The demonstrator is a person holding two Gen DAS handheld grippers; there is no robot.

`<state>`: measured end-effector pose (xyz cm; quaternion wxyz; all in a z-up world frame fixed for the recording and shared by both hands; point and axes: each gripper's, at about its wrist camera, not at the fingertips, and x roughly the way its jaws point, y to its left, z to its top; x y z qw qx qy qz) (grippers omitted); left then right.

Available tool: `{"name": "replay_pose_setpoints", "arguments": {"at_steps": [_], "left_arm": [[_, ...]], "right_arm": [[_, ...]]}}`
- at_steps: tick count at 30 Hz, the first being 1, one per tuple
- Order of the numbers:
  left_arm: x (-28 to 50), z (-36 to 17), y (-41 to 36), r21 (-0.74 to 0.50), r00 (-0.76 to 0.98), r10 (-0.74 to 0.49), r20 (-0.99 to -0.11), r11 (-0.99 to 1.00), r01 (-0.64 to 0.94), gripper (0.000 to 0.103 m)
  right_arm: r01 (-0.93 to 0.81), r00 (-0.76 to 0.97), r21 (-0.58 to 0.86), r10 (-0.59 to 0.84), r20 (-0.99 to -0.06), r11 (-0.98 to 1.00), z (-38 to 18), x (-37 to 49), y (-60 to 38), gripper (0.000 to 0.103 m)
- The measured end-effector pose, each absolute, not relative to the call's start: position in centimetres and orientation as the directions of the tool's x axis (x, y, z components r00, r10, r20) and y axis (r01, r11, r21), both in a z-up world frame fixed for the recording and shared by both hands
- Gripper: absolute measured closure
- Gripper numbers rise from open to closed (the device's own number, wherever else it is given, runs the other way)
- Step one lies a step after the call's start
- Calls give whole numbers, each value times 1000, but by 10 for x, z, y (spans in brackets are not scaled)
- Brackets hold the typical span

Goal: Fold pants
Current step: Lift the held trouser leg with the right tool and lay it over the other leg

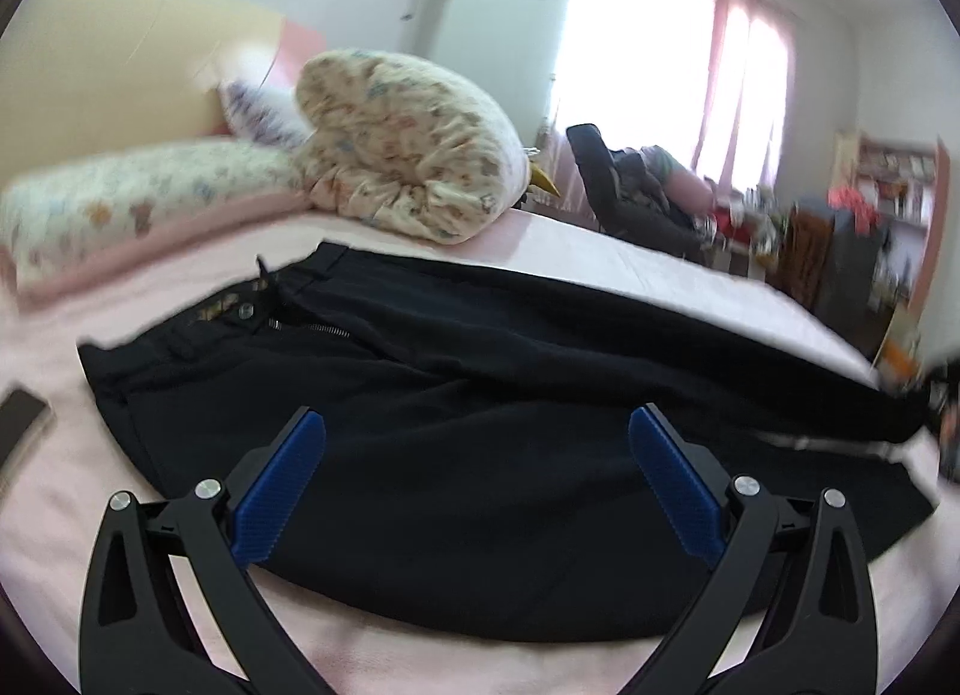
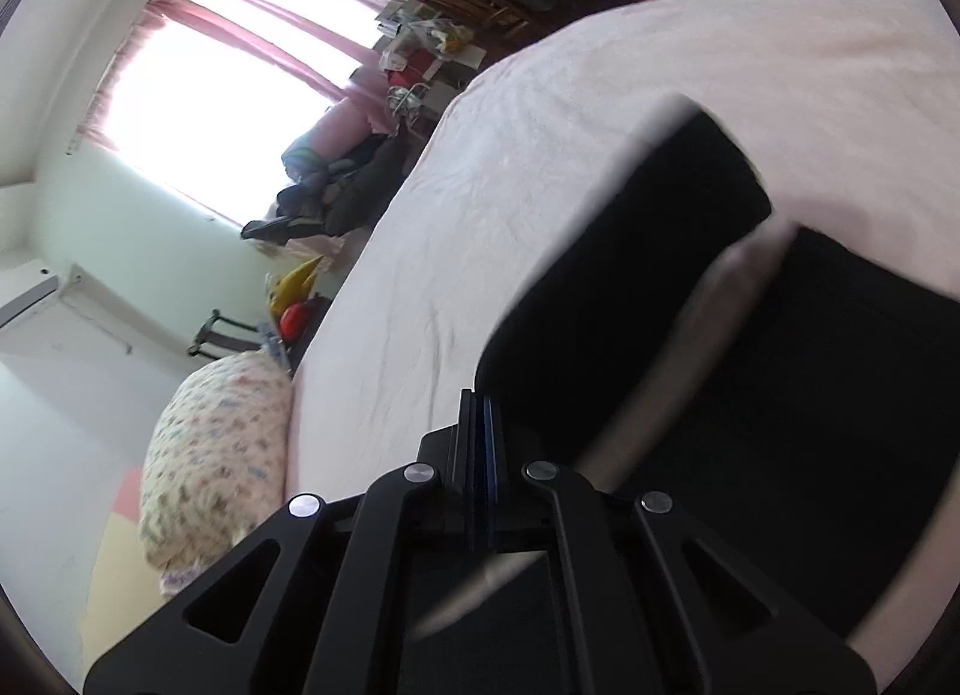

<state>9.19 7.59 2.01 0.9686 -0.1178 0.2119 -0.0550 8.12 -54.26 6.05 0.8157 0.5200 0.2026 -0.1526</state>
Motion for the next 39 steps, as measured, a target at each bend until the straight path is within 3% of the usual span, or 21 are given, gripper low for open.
{"name": "replay_pose_setpoints", "arguments": {"at_steps": [5, 15, 21, 24, 26, 27, 28, 29, 30, 32, 33, 39], "left_arm": [[89, 20, 104, -487, 897, -278, -344, 869, 83, 2], [85, 33, 103, -499, 873, -312, -376, 862, 93, 2], [86, 33, 108, -511, 869, -310, -385, 856, 79, 2], [89, 32, 118, -550, 869, -310, -385, 833, 54, 2], [93, 31, 127, -583, 872, -306, -382, 812, 29, 2], [95, 31, 131, -603, 873, -304, -382, 798, 14, 2], [97, 30, 134, -617, 871, -306, -383, 787, 5, 2], [100, 29, 139, -643, 867, -319, -384, 766, -3, 2], [102, 29, 142, -662, 863, -331, -381, 750, -5, 2], [105, 28, 147, -685, 861, -342, -376, 729, -9, 2], [106, 28, 149, -686, 862, -342, -375, 728, -10, 2], [114, 29, 151, -635, 867, -292, -405, 772, -36, 2]], "right_arm": [[440, 868, 794, 28, -496, 419, 36, 29, -521, 101], [488, 830, 802, 103, -549, 343, -30, -2, -505, 101], [569, 749, 694, 71, -658, 441, -5, -6, -498, 95], [558, 769, 693, 29, -638, 455, 15, -18, -481, 94], [475, 801, 727, 98, -590, 496, 30, -4, -458, 91], [424, 809, 751, 161, -566, 506, 39, 15, -441, 80], [376, 812, 783, 230, -536, 496, 43, 33, -427, 54], [324, 815, 825, 307, -492, 463, 46, 53, -411, 43], [292, 813, 854, 357, -459, 431, 47, 70, -398, 40], [233, 801, 914, 468, -374, 332, 43, 118, -364, 50], [228, 797, 925, 487, -356, 302, 40, 133, -354, 63], [374, 771, 914, 495, -399, 154, -1, 207, -313, 63]]}}
